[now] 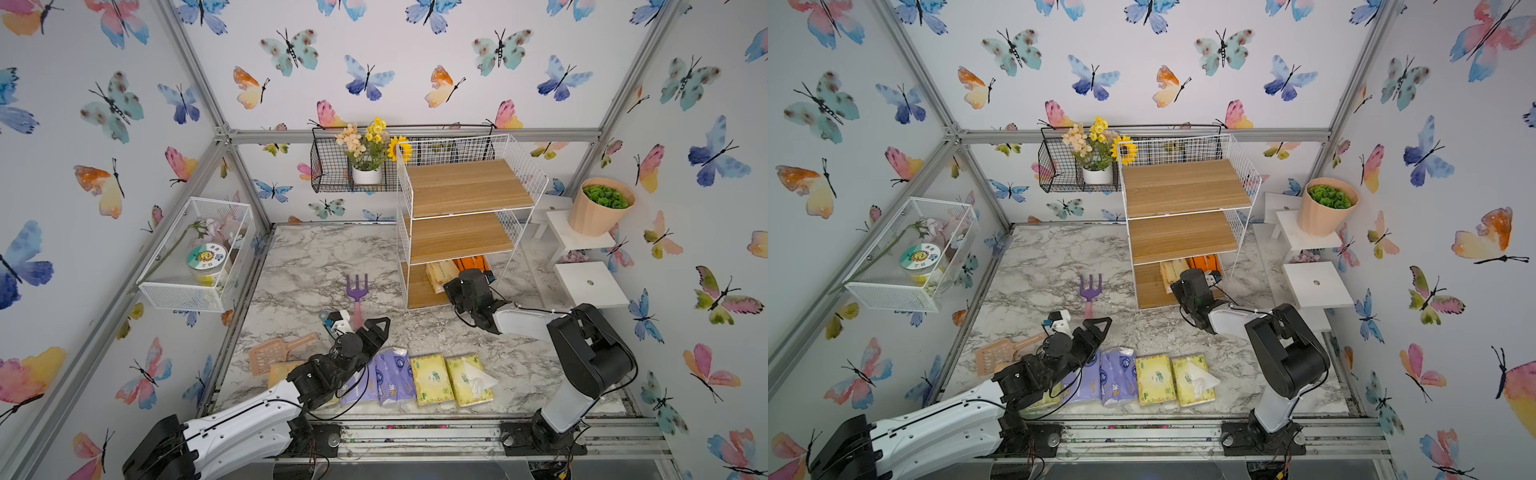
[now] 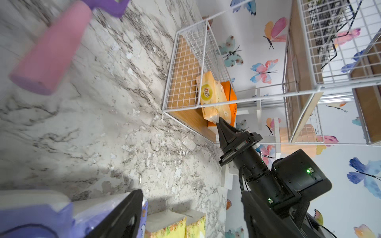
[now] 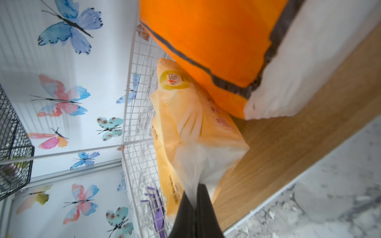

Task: Remove the tissue boxes from the shelf
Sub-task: Pick up a box of tissues from the shelf.

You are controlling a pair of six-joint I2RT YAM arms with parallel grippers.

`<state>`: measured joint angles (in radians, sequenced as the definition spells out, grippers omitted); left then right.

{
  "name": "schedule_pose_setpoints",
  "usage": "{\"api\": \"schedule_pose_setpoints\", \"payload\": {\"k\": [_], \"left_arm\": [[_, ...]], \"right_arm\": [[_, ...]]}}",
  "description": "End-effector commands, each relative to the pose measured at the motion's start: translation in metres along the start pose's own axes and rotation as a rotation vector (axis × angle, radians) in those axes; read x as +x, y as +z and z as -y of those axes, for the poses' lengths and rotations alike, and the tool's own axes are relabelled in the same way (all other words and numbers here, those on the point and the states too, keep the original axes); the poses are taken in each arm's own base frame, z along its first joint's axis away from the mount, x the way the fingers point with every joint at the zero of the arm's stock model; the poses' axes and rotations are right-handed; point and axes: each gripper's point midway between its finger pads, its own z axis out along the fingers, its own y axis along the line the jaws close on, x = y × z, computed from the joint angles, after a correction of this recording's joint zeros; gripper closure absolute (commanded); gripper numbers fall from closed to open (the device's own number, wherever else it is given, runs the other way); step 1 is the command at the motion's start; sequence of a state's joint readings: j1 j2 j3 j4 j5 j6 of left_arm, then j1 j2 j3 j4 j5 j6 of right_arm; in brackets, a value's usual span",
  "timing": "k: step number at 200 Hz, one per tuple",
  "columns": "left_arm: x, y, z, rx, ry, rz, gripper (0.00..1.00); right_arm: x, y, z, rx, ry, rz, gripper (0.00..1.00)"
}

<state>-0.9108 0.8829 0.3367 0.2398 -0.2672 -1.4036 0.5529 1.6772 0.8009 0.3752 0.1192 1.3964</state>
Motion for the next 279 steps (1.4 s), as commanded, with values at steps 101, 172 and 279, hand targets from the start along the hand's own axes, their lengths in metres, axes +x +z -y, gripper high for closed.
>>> {"api": "schedule_pose_setpoints", "payload": {"k": [101, 172, 279], "left_arm": [[0.060, 0.079, 0.053, 0.052, -0.277, -0.265, 0.13], [0.078, 0.117, 0.068, 0.077, -0.453, -0.316, 0.06], [0.123, 0.159, 0.114, 0.226, -0.509, -0.452, 0.20]], "right_arm": [[0.013, -0.084, 0.016, -0.085, -0.100, -0.106, 0.98], [0.011, -0.128, 0.016, -0.142, -0.128, -0.124, 0.97], [0.004, -0.187, -0.001, -0.178, -0.244, -0.128, 0.98]]}}
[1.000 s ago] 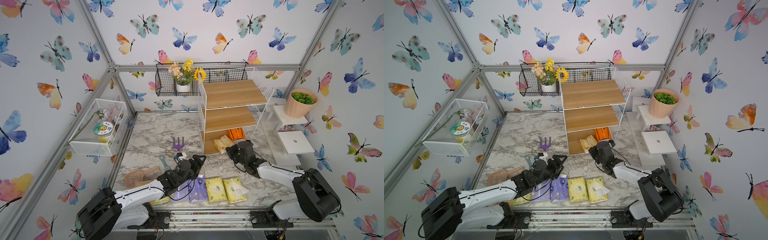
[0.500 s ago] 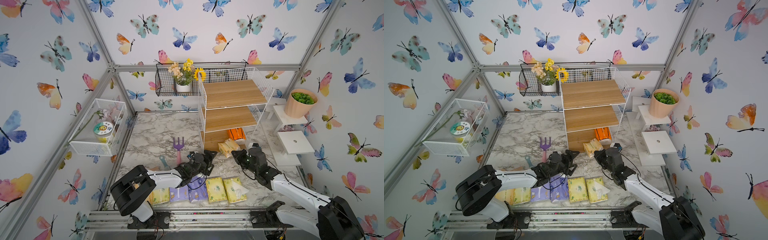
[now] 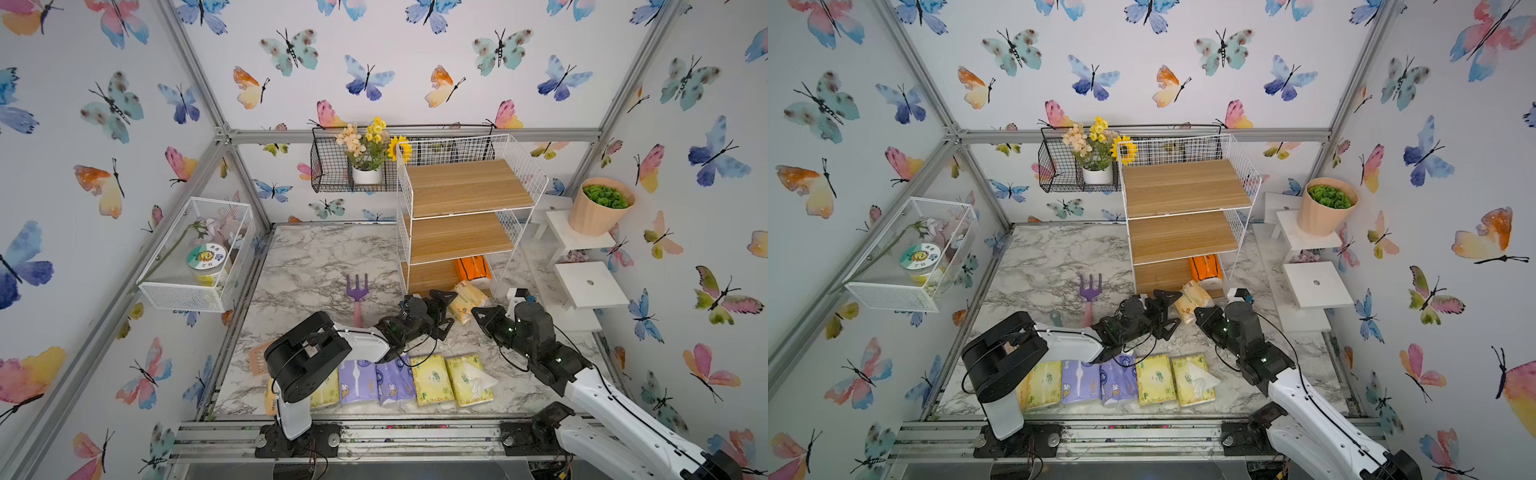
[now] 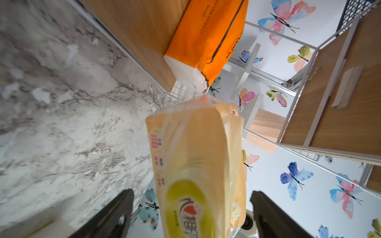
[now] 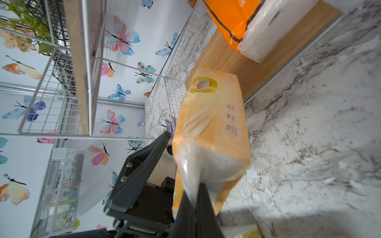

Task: Remove the tissue boxes from the shelf
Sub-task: Pick up a box of tissues from the shelf.

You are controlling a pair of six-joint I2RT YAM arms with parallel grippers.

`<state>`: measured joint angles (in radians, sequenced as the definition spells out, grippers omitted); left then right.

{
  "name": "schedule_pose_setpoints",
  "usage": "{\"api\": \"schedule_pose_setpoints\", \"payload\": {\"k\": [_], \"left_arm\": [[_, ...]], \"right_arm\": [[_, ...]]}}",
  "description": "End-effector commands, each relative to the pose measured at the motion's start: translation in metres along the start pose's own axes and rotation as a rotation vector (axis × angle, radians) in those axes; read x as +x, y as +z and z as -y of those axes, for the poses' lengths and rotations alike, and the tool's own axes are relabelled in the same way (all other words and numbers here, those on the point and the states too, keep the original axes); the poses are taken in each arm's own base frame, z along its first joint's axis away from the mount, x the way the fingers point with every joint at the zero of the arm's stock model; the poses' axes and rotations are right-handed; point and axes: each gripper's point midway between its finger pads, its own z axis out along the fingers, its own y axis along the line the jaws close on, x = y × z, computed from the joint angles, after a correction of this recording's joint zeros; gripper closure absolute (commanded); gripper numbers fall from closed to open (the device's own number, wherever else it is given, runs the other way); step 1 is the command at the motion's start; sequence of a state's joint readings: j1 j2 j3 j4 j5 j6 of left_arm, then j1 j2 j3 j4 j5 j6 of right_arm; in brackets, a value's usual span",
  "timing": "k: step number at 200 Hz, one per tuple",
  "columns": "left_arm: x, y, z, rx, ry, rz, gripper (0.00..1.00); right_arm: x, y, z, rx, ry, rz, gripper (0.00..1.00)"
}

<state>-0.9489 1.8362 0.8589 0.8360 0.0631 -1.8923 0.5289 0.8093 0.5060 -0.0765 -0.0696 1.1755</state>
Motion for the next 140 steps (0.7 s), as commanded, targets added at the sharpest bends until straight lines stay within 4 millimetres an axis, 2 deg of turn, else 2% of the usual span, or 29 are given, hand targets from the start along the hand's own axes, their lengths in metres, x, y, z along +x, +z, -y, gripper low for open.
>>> {"api": "schedule_pose_setpoints", "payload": {"k": [1, 63, 95, 113, 128, 140], "left_arm": [[0.022, 0.008, 0.020, 0.084, -0.010, -0.086, 0.21], [0.031, 0.011, 0.018, 0.085, 0.000, -0.073, 0.62], [0.034, 0.010, 0.012, 0.070, 0.026, -0.064, 0.74], [0.039, 0.010, 0.007, 0.055, 0.040, -0.066, 0.78], [0.045, 0.010, 0.006, 0.051, 0.055, -0.073, 0.79], [0.051, 0.009, 0.002, 0.036, 0.073, -0.078, 0.79]], "right_arm": [[-0.002, -0.015, -0.009, -0.008, -0.039, -0.008, 0.98], [-0.005, -0.033, 0.004, 0.024, 0.000, 0.039, 0.98], [-0.012, -0.043, 0.005, 0.035, -0.012, 0.082, 0.92], [-0.016, -0.049, 0.003, 0.039, -0.031, 0.102, 0.77], [-0.022, -0.057, -0.001, 0.050, -0.066, 0.126, 0.55], [-0.032, -0.067, -0.006, 0.062, -0.111, 0.170, 0.43]]}}
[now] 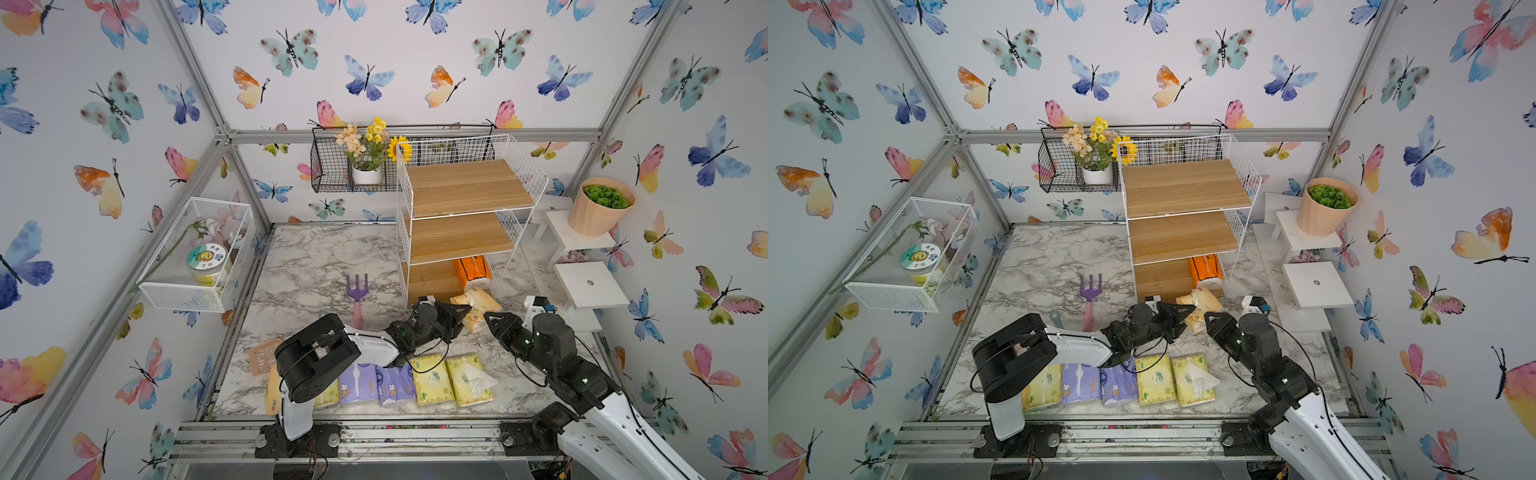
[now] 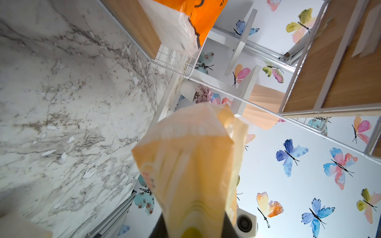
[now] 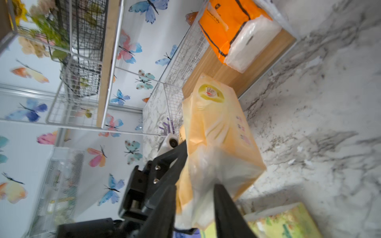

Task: Remove the tissue boxes from the shelf
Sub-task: Pick up a box of tissues from the shelf, then place the box of tissues at the center of the board.

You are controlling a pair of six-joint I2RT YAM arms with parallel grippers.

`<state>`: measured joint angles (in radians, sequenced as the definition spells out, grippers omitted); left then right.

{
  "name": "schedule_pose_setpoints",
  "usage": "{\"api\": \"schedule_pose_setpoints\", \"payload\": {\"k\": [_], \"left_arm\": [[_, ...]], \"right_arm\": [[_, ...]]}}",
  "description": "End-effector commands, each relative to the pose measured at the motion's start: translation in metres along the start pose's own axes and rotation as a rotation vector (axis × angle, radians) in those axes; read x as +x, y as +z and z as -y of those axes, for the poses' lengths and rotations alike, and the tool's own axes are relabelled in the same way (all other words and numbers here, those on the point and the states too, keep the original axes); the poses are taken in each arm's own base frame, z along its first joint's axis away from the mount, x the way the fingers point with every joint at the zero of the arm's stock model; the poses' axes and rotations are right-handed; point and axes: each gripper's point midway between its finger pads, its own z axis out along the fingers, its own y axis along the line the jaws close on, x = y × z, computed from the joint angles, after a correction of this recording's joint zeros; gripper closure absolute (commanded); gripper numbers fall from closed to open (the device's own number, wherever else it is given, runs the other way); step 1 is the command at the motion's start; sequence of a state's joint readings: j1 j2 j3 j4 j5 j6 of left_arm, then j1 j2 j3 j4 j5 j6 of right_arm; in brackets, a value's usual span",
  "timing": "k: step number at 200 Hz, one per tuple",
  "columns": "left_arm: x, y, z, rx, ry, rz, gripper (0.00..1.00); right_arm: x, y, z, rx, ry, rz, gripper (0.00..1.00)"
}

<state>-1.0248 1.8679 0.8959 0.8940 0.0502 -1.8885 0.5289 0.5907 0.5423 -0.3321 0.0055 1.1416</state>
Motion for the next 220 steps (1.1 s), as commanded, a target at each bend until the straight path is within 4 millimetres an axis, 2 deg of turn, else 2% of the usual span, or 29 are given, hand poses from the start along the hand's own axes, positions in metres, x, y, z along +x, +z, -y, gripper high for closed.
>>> {"api": "schedule_pose_setpoints", "payload": {"k": [1, 23, 52, 80, 95, 121, 133, 145, 151, 155, 170, 195, 220], "left_arm": [[0.011, 0.001, 0.000, -0.006, 0.053, -0.001, 0.79], [0.024, -0.003, -0.011, -0.063, 0.119, -0.005, 0.79], [0.050, -0.008, -0.031, -0.191, 0.257, -0.019, 0.77], [0.073, -0.005, -0.044, -0.263, 0.358, -0.055, 0.77], [0.088, -0.002, -0.053, -0.306, 0.420, -0.071, 0.77], [0.120, 0.008, -0.080, -0.369, 0.485, -0.131, 0.76], [0.127, 0.014, -0.090, -0.396, 0.526, -0.128, 0.76], [0.130, 0.020, -0.100, -0.429, 0.559, -0.119, 0.76], [0.133, 0.022, -0.098, -0.428, 0.566, -0.117, 0.76], [0.129, 0.026, -0.112, -0.458, 0.576, -0.113, 0.76], [0.129, 0.033, -0.119, -0.478, 0.598, -0.098, 0.76], [0.126, 0.044, -0.126, -0.496, 0.626, -0.065, 0.76], [0.120, 0.045, -0.132, -0.519, 0.642, -0.034, 0.76]], "right_arm": [[-0.026, -0.021, -0.010, 0.030, -0.082, 0.108, 0.42], [-0.058, -0.052, -0.024, 0.067, -0.203, 0.236, 0.31], [-0.094, -0.098, -0.041, 0.106, -0.279, 0.399, 0.30], [-0.107, -0.122, -0.051, 0.090, -0.292, 0.474, 0.30], [-0.108, -0.125, -0.053, 0.082, -0.289, 0.481, 0.30], [-0.106, -0.123, -0.052, 0.074, -0.284, 0.470, 0.30], [-0.106, -0.123, -0.053, 0.068, -0.283, 0.471, 0.30], [-0.106, -0.125, -0.053, 0.065, -0.280, 0.474, 0.30], [-0.106, -0.126, -0.054, 0.062, -0.279, 0.475, 0.30], [-0.106, -0.127, -0.054, 0.061, -0.279, 0.477, 0.31], [-0.106, -0.128, -0.054, 0.054, -0.278, 0.474, 0.31], [-0.103, -0.127, -0.051, 0.058, -0.279, 0.462, 0.31], [-0.100, -0.127, -0.047, 0.065, -0.278, 0.454, 0.31]]}}
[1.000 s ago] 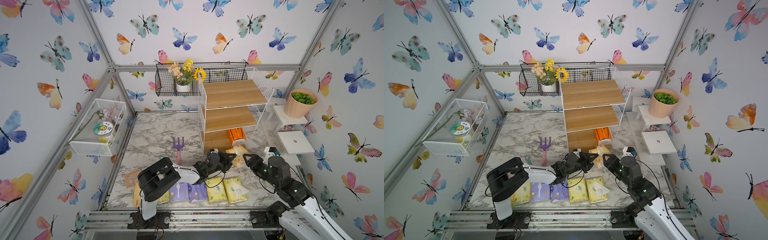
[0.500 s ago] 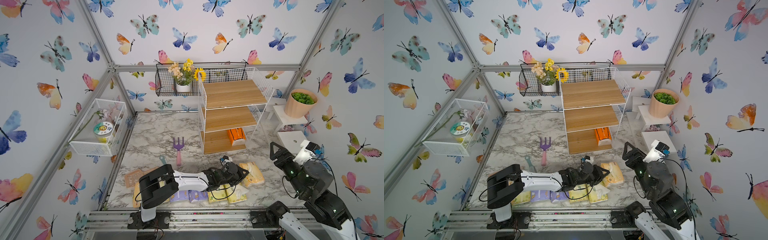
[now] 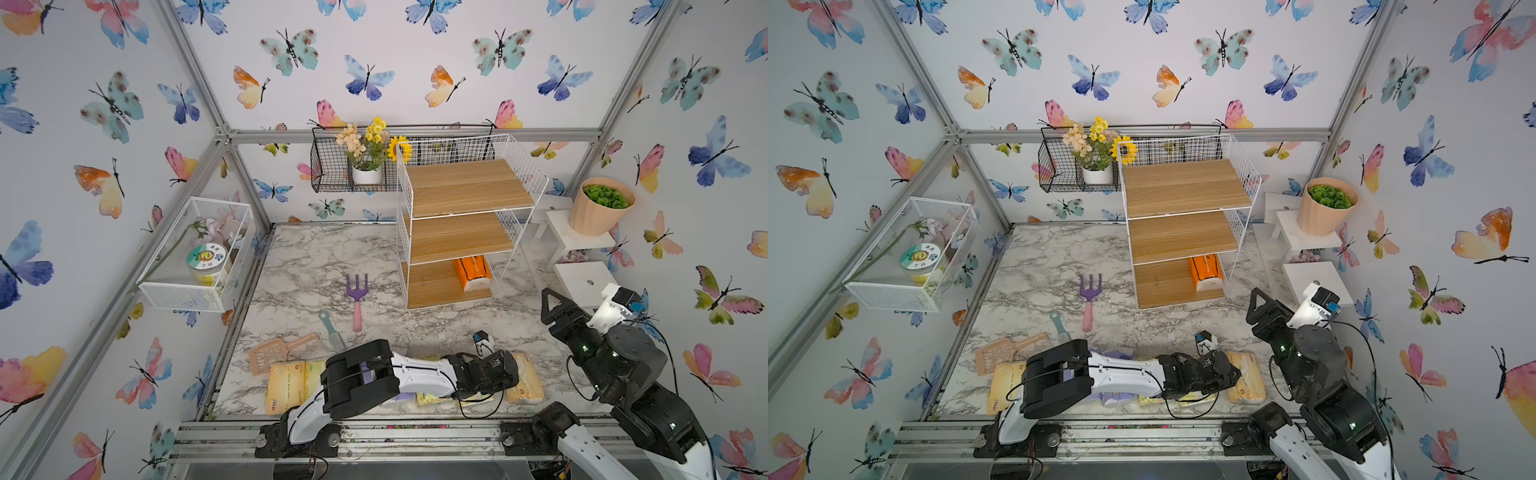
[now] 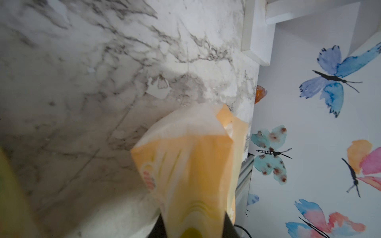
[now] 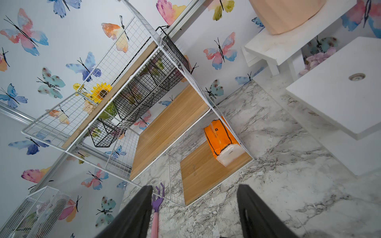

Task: Remove the tissue boxes from the shelf
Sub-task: Place the box of tissues at the center of the board.

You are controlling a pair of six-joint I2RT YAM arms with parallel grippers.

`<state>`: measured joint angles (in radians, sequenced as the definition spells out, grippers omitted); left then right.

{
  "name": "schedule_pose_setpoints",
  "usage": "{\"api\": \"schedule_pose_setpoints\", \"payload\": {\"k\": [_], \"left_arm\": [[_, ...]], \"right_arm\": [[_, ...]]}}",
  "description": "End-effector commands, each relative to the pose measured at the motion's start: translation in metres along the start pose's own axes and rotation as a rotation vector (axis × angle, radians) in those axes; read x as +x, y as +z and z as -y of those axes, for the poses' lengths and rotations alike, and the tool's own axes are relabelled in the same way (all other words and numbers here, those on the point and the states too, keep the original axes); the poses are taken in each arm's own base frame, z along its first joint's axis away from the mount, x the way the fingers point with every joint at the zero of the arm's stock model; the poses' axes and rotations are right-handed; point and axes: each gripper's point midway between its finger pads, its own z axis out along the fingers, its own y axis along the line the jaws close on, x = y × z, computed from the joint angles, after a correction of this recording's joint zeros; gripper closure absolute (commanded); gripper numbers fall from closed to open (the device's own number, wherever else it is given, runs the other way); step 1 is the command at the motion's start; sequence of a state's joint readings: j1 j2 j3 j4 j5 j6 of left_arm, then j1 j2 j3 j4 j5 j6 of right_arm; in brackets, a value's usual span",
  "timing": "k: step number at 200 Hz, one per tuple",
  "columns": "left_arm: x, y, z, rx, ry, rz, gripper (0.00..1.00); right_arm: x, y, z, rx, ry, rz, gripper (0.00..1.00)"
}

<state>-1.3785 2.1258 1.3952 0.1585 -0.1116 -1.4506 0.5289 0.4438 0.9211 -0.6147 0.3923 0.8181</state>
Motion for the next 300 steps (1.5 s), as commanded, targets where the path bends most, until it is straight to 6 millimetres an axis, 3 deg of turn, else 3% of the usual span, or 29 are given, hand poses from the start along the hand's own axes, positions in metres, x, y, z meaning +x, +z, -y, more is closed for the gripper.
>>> {"api": "schedule_pose_setpoints", "payload": {"k": [1, 34, 66, 91, 95, 132, 160, 187, 213, 256, 300], "left_arm": [[-0.013, 0.001, -0.002, -0.037, 0.039, 0.077, 0.76], [-0.023, -0.007, -0.007, -0.067, 0.057, 0.142, 0.73], [-0.028, -0.017, -0.009, -0.064, 0.032, 0.164, 0.45], [-0.041, -0.039, -0.003, -0.048, 0.031, 0.230, 0.29], [-0.046, -0.052, 0.010, -0.018, 0.028, 0.249, 0.28], [-0.083, -0.127, 0.043, 0.085, 0.045, 0.426, 0.24], [-0.108, -0.180, 0.045, 0.130, 0.037, 0.556, 0.24], [-0.130, -0.216, 0.026, 0.144, 0.037, 0.627, 0.27], [-0.149, -0.238, -0.010, 0.101, 0.018, 0.668, 0.29], [-0.169, -0.259, -0.069, 0.052, -0.054, 0.668, 0.29], [-0.174, -0.282, -0.113, 0.036, -0.105, 0.693, 0.29]], "right_arm": [[0.004, -0.002, 0.010, 0.032, -0.016, -0.004, 0.31], [0.011, 0.000, 0.013, 0.032, -0.014, -0.023, 0.31], [0.016, 0.004, 0.013, 0.033, -0.017, -0.038, 0.31], [0.022, 0.007, 0.013, 0.030, -0.018, -0.057, 0.31], [0.023, 0.008, 0.014, 0.031, -0.019, -0.062, 0.31], [0.050, 0.025, 0.022, 0.045, 0.004, -0.123, 0.31], [0.091, 0.053, 0.027, 0.050, 0.070, -0.221, 0.32], [0.140, 0.088, 0.038, 0.081, 0.167, -0.317, 0.33], [0.171, 0.118, 0.058, 0.153, 0.226, -0.329, 0.34], [0.192, 0.164, 0.060, 0.163, 0.314, -0.308, 0.35], [0.191, 0.202, 0.065, 0.186, 0.368, -0.254, 0.35]]}}
